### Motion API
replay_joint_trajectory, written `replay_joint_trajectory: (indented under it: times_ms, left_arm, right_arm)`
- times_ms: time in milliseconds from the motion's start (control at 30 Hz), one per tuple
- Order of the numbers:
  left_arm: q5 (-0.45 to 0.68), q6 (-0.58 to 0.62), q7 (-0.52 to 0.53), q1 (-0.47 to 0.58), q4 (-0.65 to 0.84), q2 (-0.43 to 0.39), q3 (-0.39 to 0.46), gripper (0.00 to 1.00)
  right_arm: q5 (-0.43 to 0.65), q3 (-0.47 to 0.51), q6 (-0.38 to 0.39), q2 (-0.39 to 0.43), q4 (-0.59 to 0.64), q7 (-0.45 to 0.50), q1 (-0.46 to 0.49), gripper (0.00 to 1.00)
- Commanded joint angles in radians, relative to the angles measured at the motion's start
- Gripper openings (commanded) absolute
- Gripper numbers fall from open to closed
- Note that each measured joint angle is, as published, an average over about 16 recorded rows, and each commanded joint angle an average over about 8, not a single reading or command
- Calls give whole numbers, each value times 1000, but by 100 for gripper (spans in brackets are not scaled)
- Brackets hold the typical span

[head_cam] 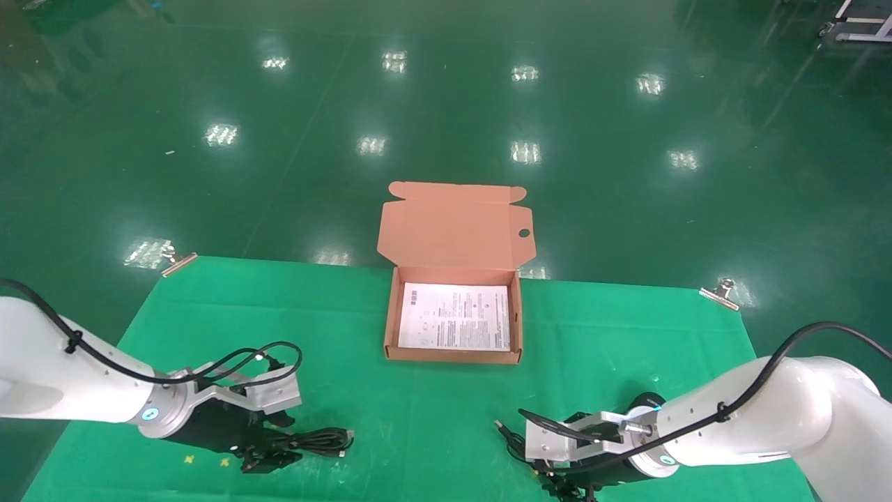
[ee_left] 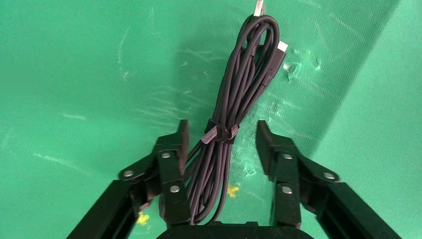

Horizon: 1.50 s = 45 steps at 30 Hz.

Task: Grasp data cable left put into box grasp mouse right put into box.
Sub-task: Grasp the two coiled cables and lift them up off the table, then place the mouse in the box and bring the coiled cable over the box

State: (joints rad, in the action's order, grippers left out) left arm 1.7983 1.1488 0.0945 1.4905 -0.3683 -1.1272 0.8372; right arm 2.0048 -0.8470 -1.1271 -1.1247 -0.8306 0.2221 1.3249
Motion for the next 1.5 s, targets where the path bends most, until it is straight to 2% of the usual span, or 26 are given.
replay_joint_trajectory:
  times_ms: [33,567,767,967,1167,1333,1500]
  left_arm:
    - [0,0,0,0,0,0,0,0]
    - [0,2,0,0,-2,1,0,0]
    - [-2,24,-18,18,-38,28,-2,0]
    - [1,46,-17,61,-154,93,-10,0]
    - [35,17,43,106,-318,145,-18,0]
    - [81,-29,130,137,-456,163,-24,0]
    - [127,-74,204,168,-562,162,-32,0]
  right_arm:
    - [0,0,0,0,0,0,0,0]
    - [0,0,-1,2,-2,0,2,0]
    - [-15,25,-10,44,-48,32,30,0]
    - [-35,82,-20,137,-187,127,82,0]
    - [3,127,-5,193,-313,219,163,0]
    - [46,153,10,192,-365,275,245,0]
    - [35,180,37,148,-375,291,320,0]
